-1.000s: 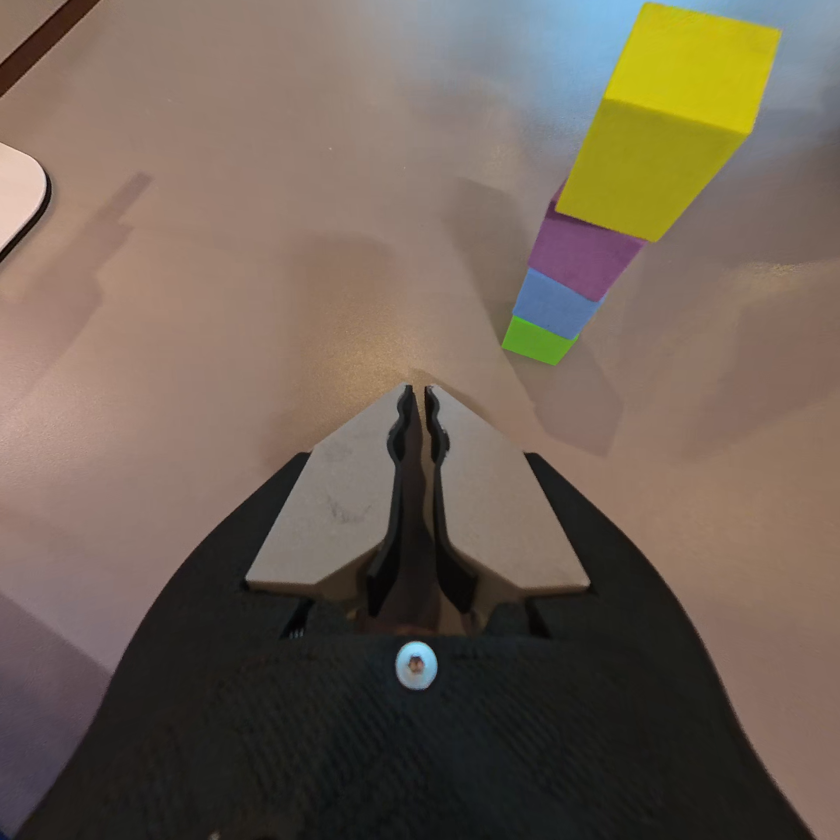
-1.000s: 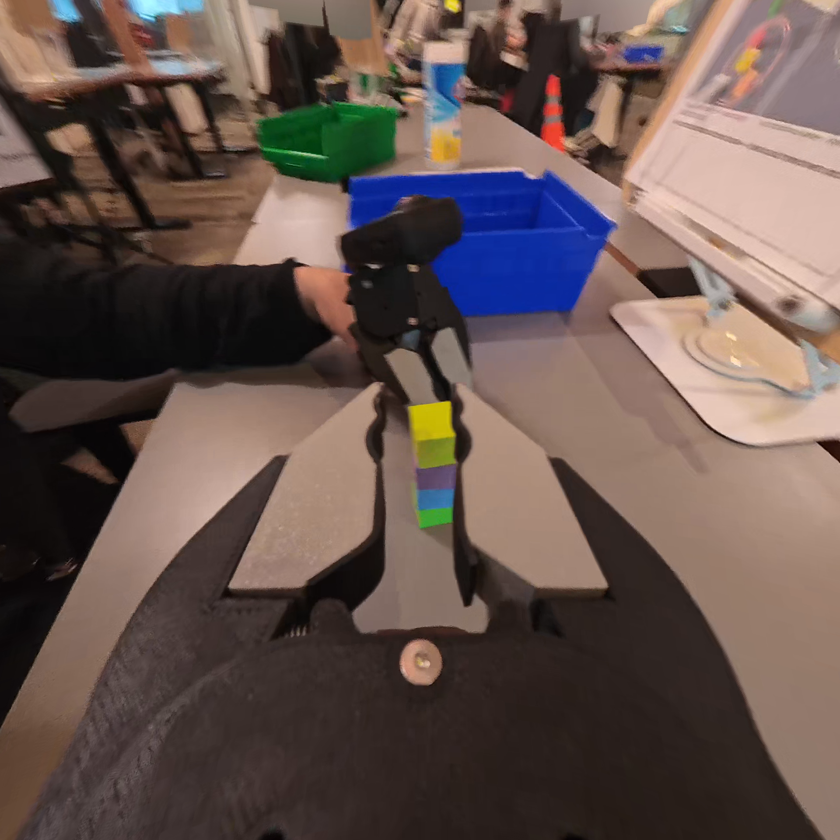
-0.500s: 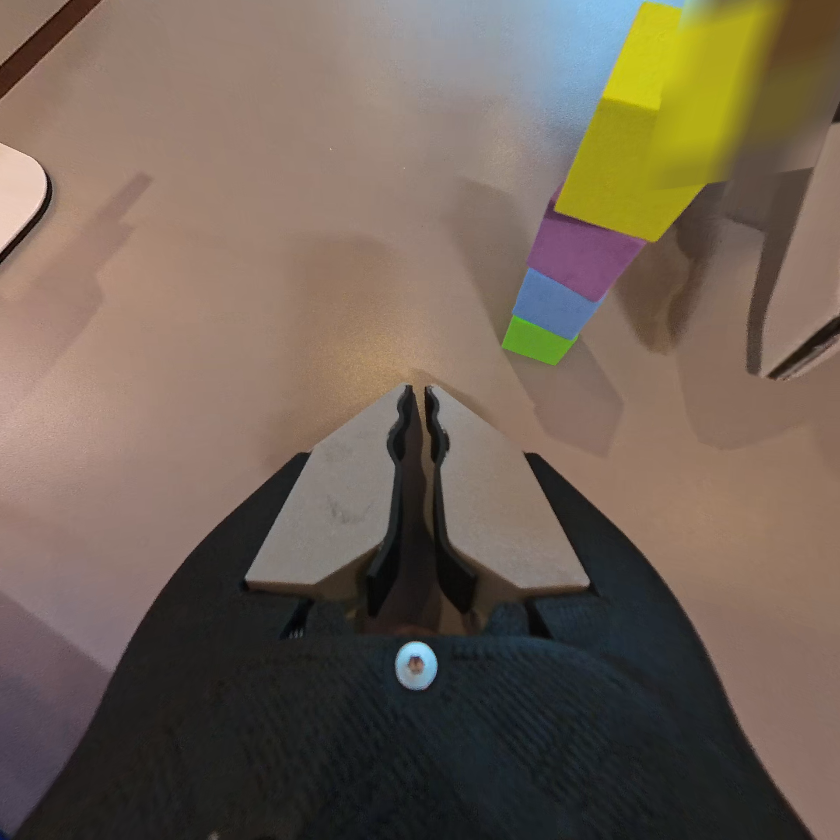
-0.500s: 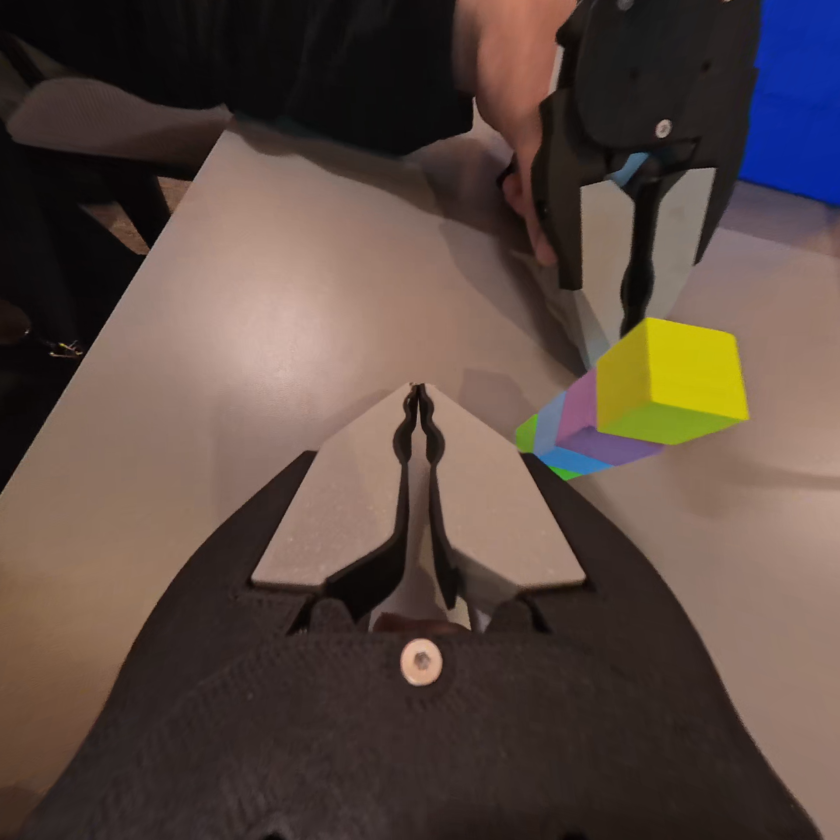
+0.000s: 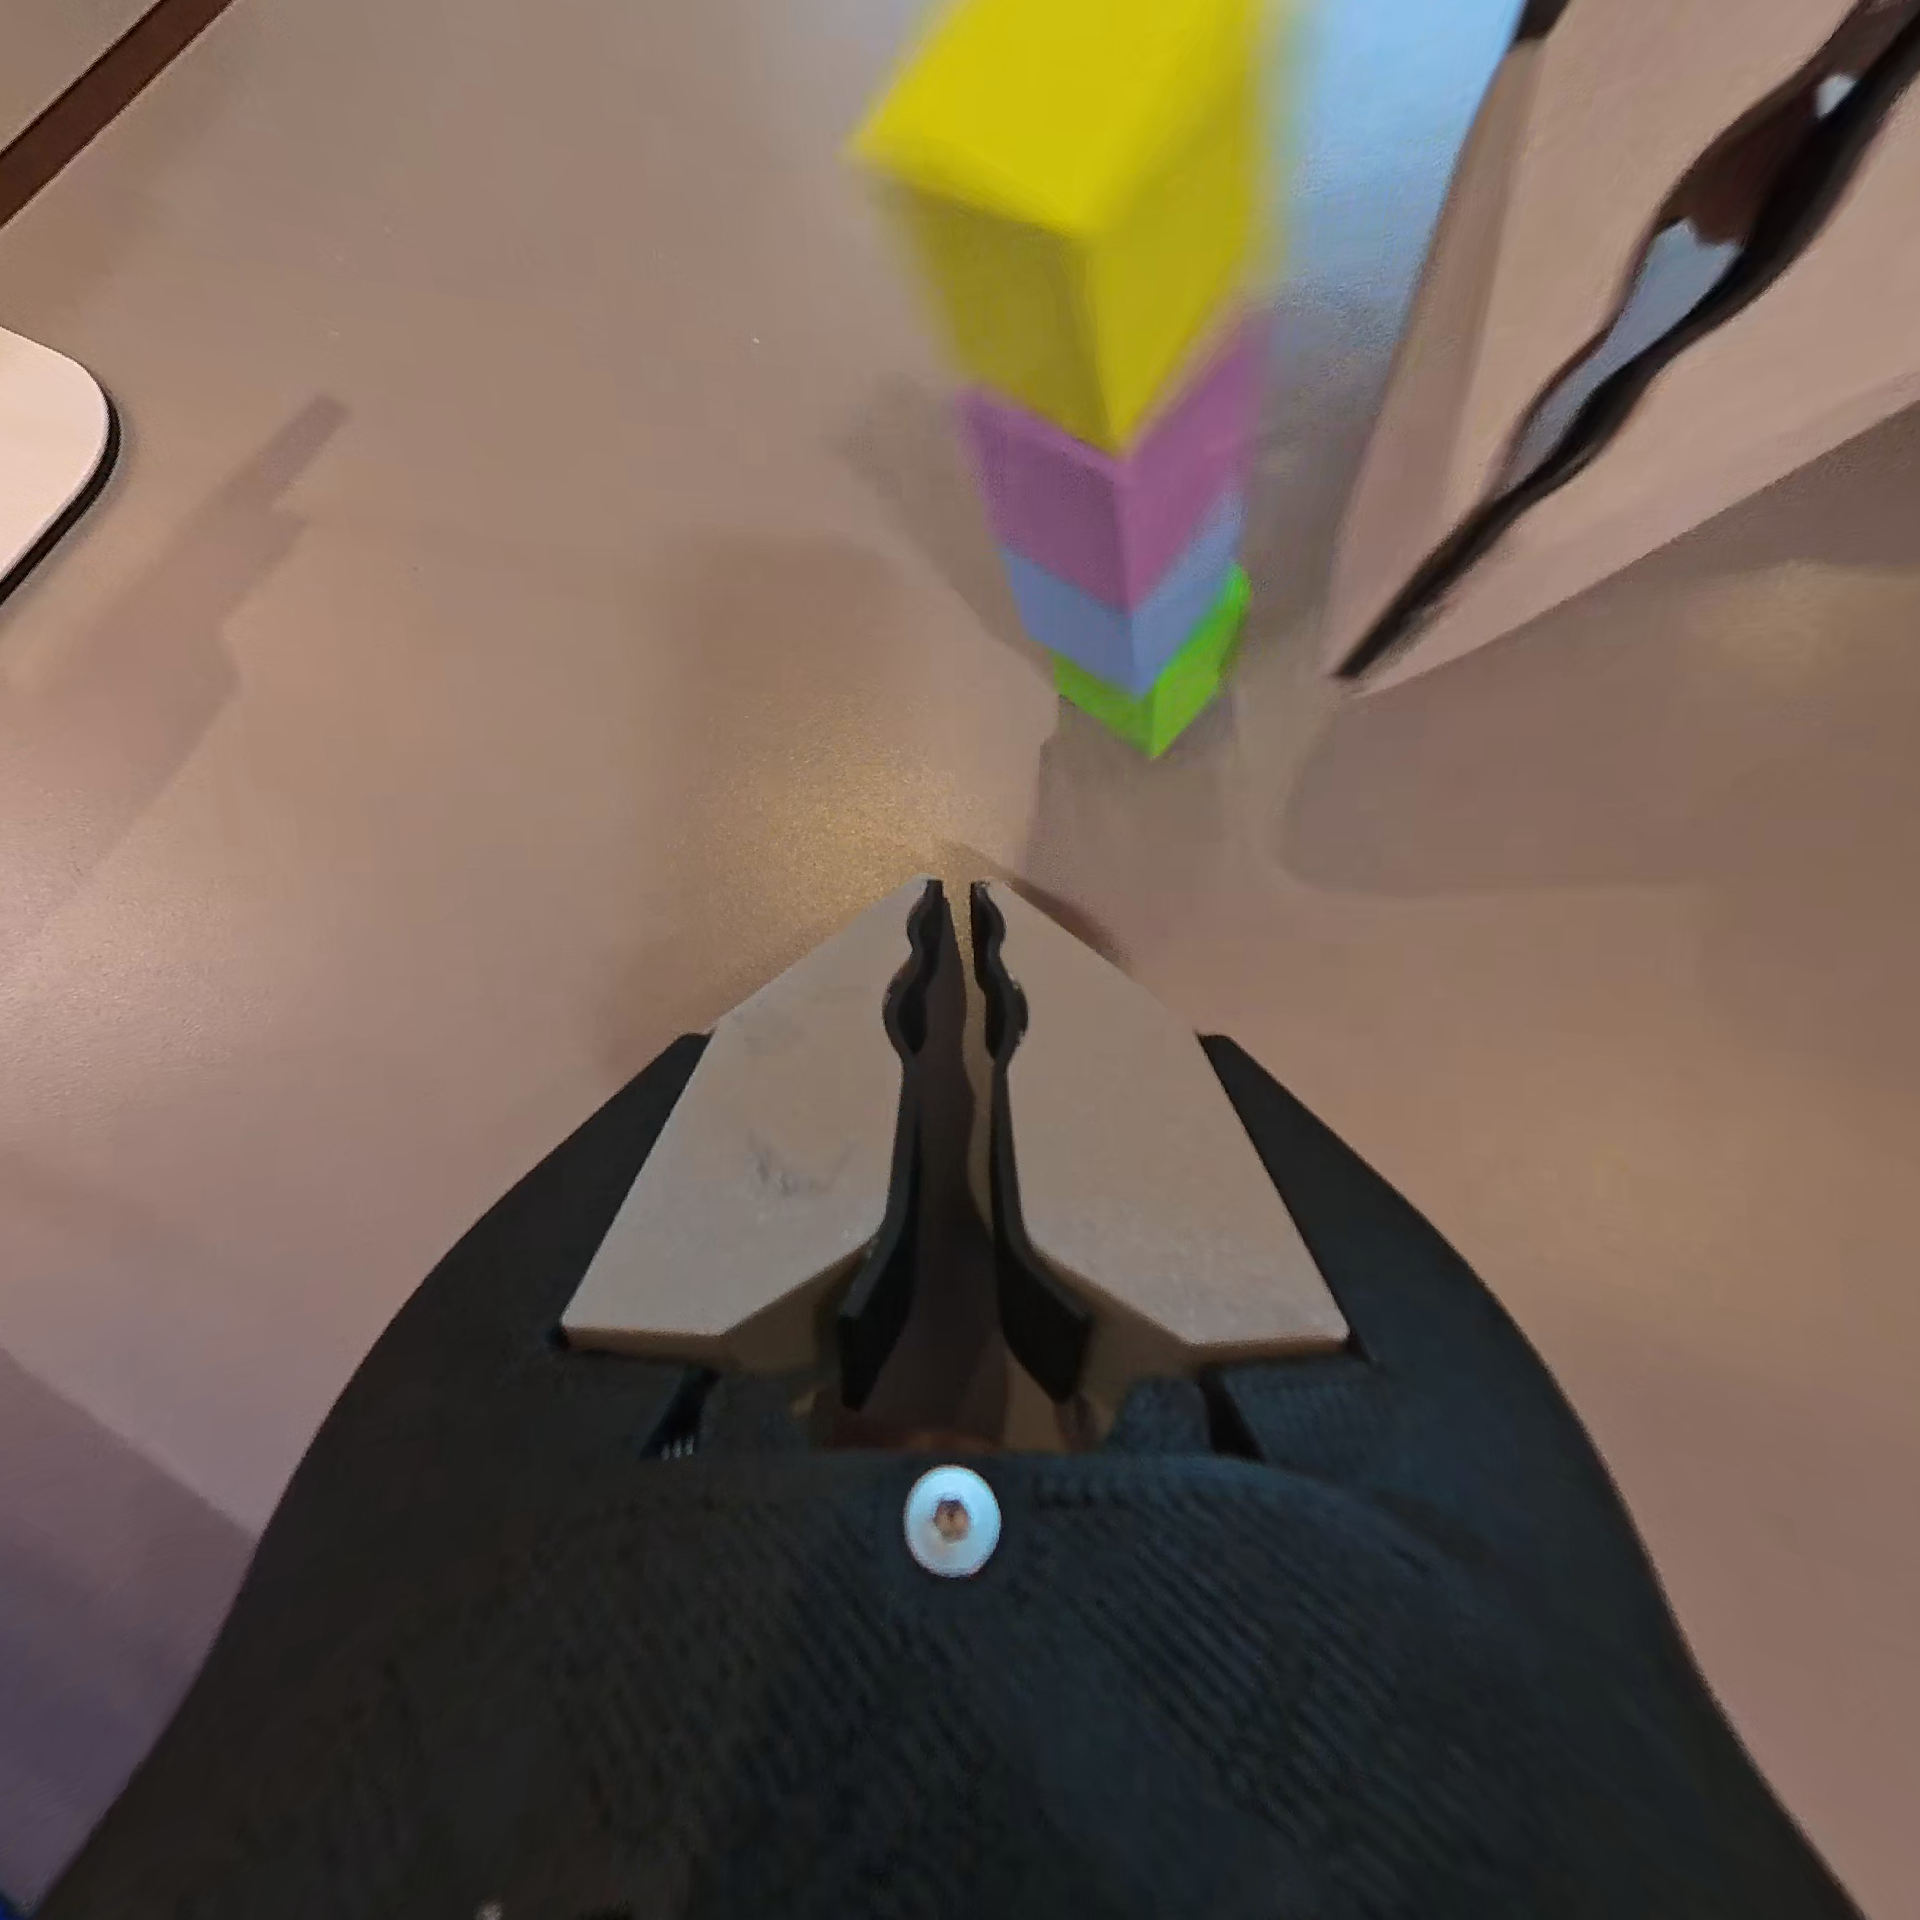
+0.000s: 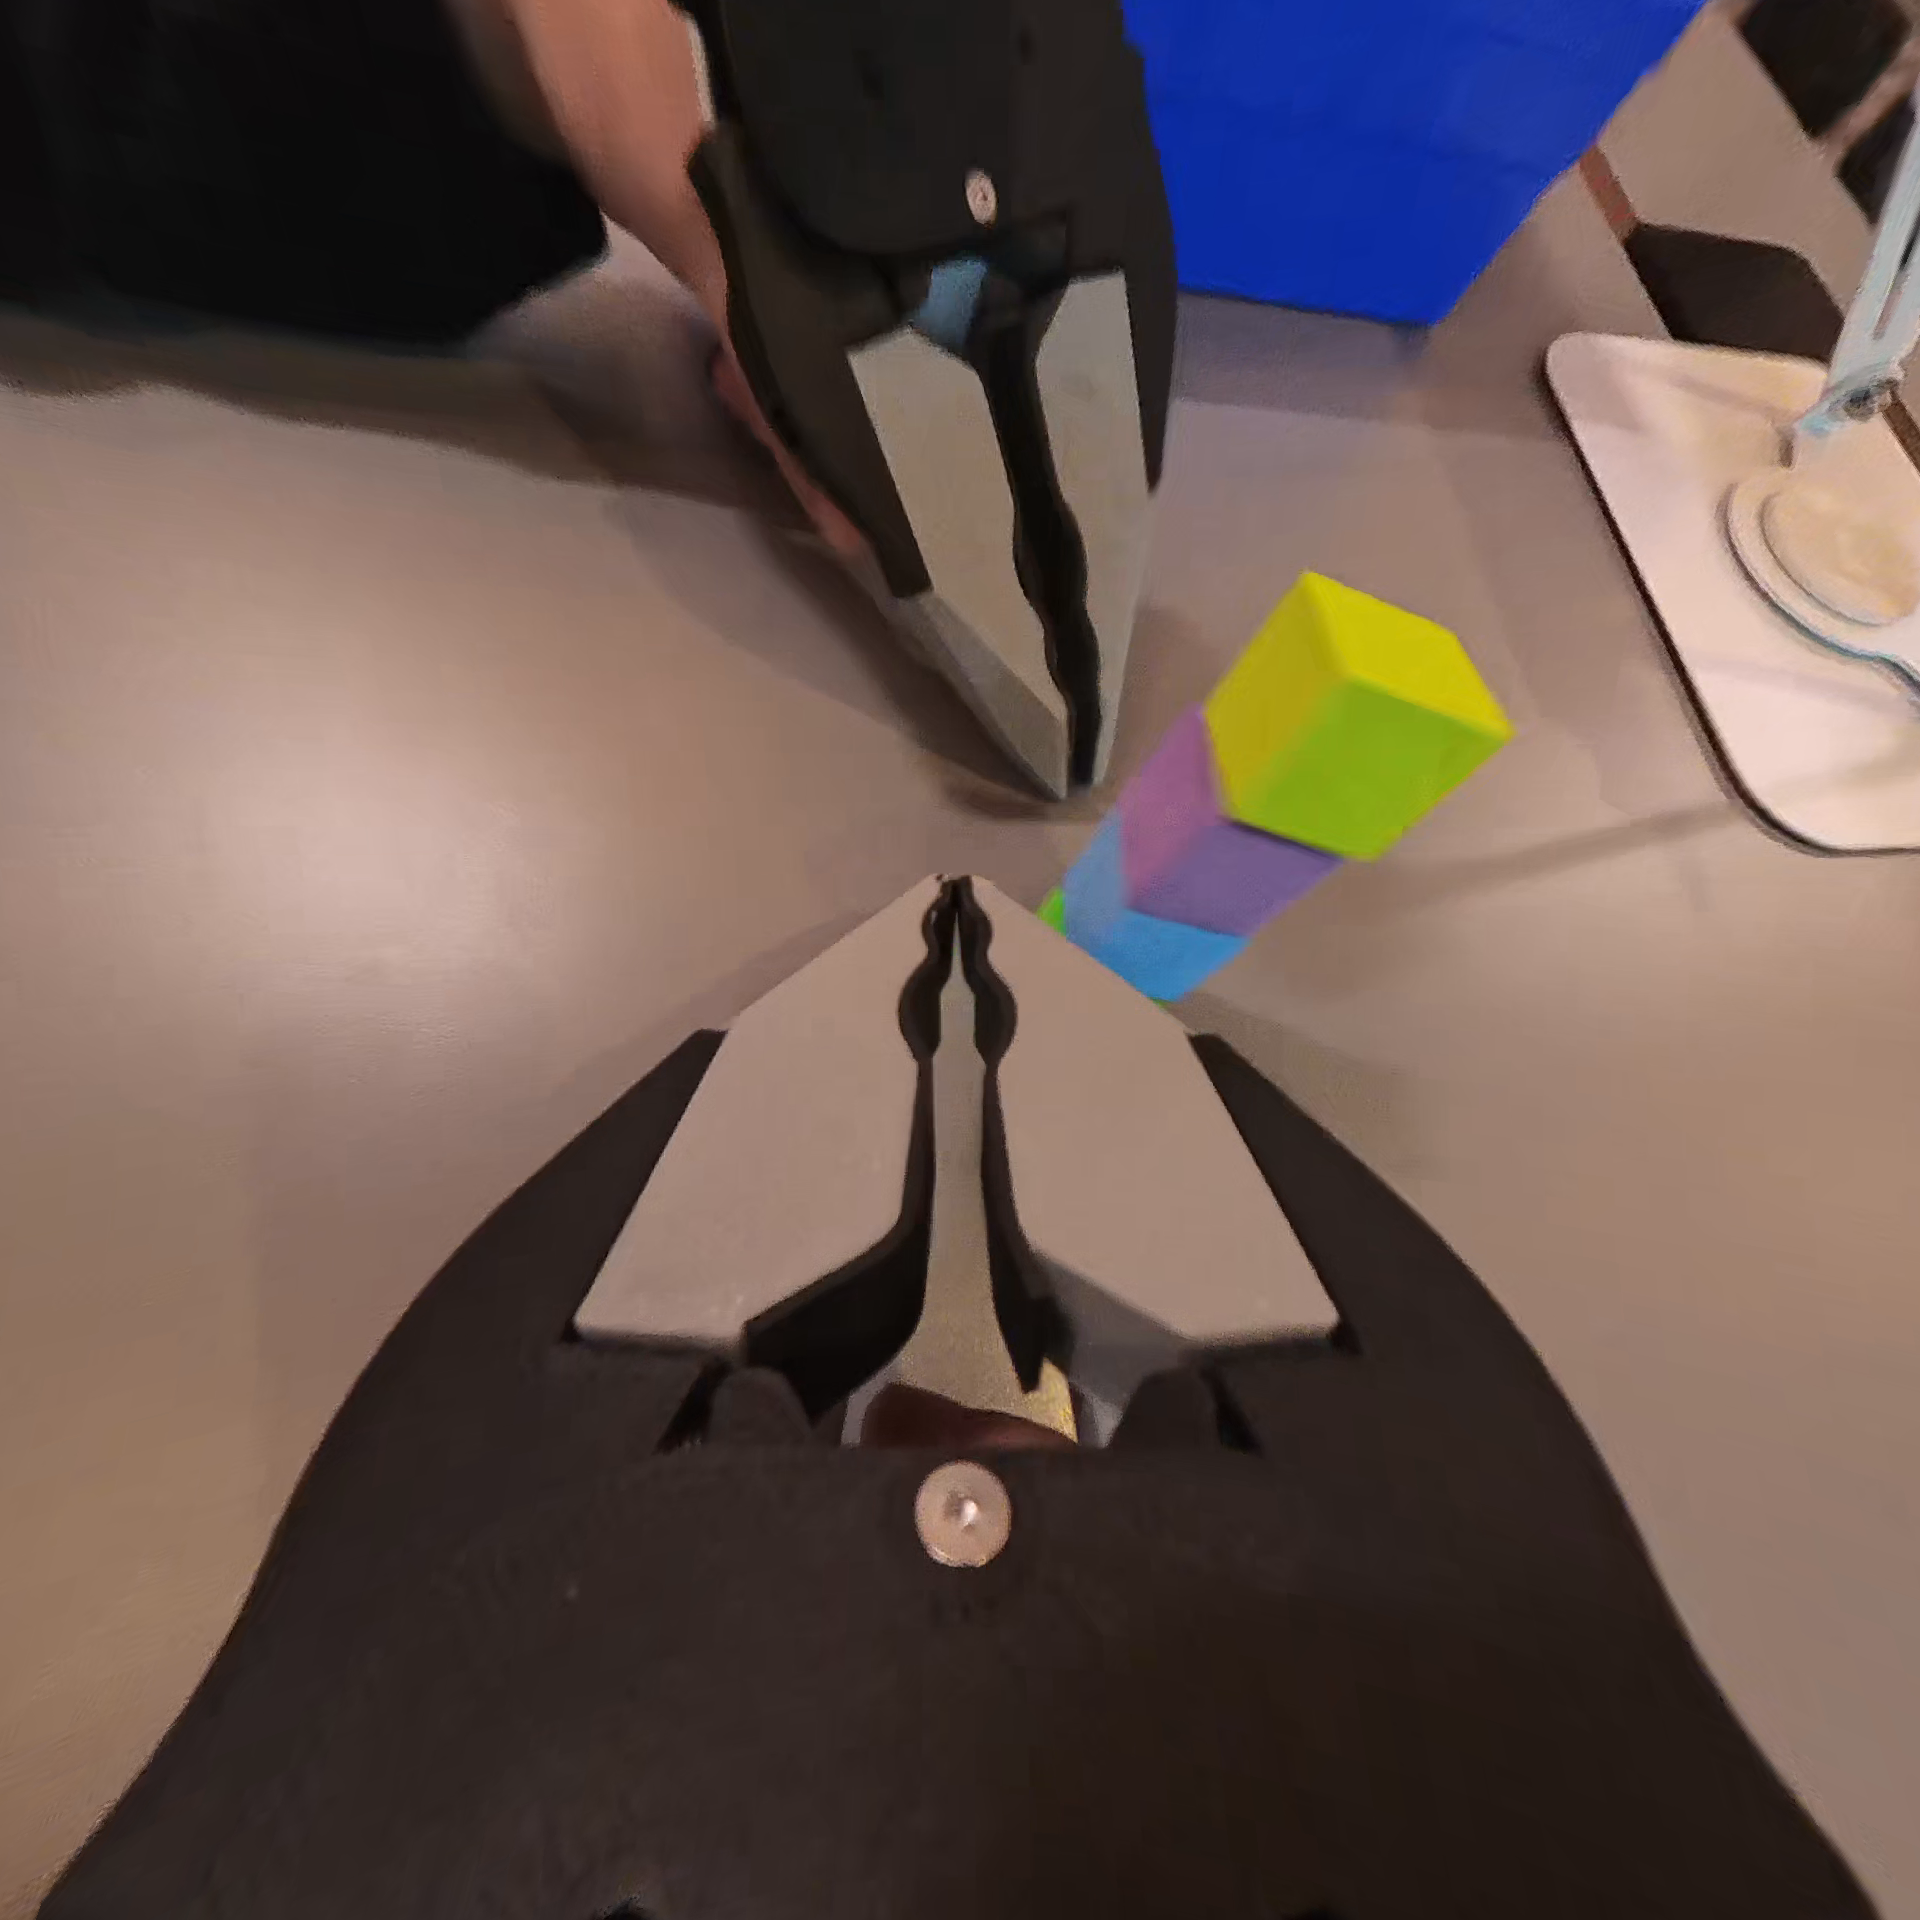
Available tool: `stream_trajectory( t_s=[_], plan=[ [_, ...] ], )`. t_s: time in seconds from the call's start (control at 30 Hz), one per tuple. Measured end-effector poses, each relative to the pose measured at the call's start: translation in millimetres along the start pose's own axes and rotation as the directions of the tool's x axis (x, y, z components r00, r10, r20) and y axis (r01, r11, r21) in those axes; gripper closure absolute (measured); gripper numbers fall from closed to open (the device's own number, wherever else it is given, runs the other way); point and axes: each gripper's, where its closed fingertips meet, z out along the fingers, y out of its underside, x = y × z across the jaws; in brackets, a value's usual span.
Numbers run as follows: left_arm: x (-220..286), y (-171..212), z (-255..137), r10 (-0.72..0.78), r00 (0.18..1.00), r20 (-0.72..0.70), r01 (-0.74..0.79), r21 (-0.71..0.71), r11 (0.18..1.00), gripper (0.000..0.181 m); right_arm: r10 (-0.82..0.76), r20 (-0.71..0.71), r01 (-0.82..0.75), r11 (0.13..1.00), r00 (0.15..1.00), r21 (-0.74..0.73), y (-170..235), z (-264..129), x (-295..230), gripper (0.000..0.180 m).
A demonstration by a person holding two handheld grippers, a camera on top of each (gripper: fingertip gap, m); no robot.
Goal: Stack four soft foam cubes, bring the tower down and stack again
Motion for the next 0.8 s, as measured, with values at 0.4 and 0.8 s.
stream_trajectory(
  t_s=[0.4,0.8],
  plan=[
    [0,0,0,0.012,1.000,0.008,-0.012,-0.001,1.000,0.178,0.146,-0.256,-0.125,0.988,0.956,0.095,19,-32,69,0.180],
    [2,-1,1,0.034,0.999,0.025,-0.034,-0.002,0.999,0.181,0.298,-0.574,-0.403,0.913,0.763,-0.062,103,-52,133,0.162]
  ],
)
